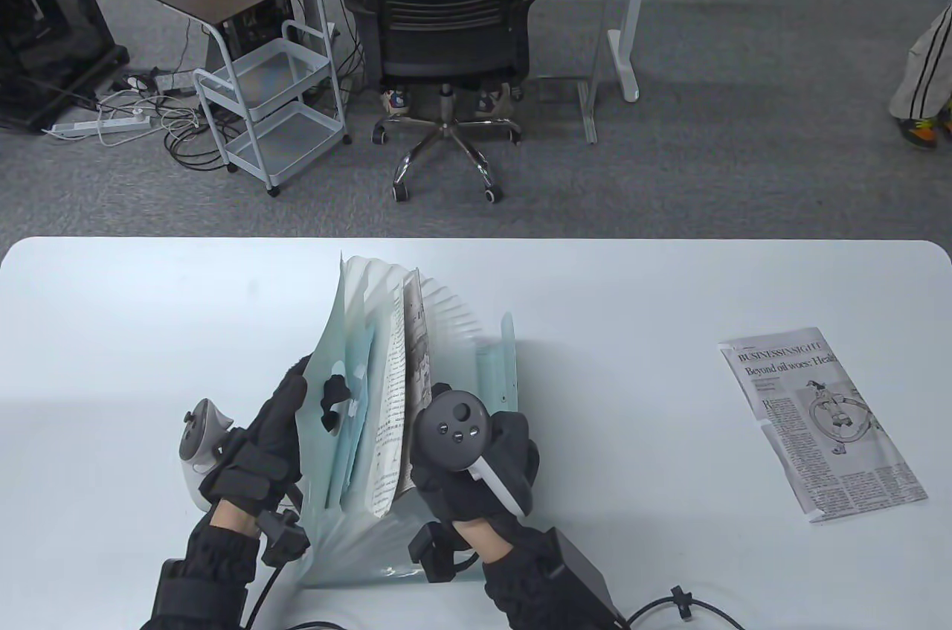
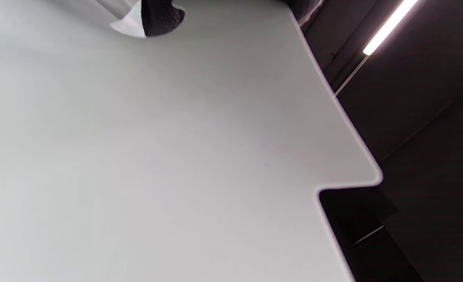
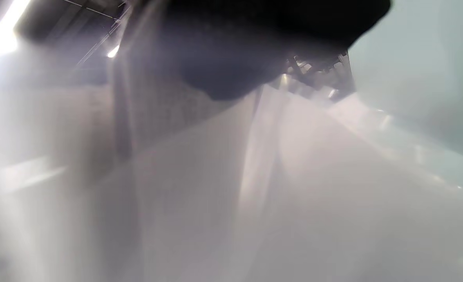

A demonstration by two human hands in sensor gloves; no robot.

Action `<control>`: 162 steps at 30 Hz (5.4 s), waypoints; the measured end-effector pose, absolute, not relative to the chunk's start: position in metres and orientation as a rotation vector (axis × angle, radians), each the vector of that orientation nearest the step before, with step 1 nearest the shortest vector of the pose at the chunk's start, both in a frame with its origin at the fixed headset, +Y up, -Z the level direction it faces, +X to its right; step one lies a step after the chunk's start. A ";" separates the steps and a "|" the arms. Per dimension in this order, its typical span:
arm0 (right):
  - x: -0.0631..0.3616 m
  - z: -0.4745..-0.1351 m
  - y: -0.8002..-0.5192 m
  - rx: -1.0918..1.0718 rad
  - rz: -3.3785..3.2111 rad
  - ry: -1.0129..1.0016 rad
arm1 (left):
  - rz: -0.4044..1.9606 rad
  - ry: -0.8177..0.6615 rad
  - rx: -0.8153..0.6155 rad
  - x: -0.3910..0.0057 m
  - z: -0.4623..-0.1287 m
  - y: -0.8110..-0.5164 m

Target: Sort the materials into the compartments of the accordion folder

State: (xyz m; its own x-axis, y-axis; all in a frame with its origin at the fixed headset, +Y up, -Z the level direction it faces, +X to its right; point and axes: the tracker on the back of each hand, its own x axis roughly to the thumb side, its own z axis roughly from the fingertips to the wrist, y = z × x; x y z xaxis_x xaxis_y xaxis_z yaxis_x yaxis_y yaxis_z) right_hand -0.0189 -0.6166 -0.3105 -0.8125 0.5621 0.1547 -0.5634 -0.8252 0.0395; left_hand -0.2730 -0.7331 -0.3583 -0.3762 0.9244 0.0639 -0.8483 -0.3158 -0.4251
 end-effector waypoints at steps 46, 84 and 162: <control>0.352 -0.359 -0.712 -1.057 2.347 0.170 | 1.899 -0.465 -0.228 -0.274 -0.358 -0.732; 0.369 -0.389 -0.769 -1.529 2.800 0.250 | 1.888 -0.463 -0.233 -0.271 -0.358 -0.732; 0.191 -0.333 -0.502 -0.119 1.983 -0.090 | 1.920 -0.465 -0.230 -0.271 -0.357 -0.730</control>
State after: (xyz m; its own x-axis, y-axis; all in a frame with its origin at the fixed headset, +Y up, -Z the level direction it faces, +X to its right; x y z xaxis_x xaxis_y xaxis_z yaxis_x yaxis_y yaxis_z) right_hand 0.1907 -0.5020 -0.3329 -0.4007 0.9152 -0.0427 -0.9076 -0.4029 -0.1179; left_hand -0.2708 -0.7300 -0.3568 -0.3870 0.9203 0.0570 -0.8444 -0.3289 -0.4229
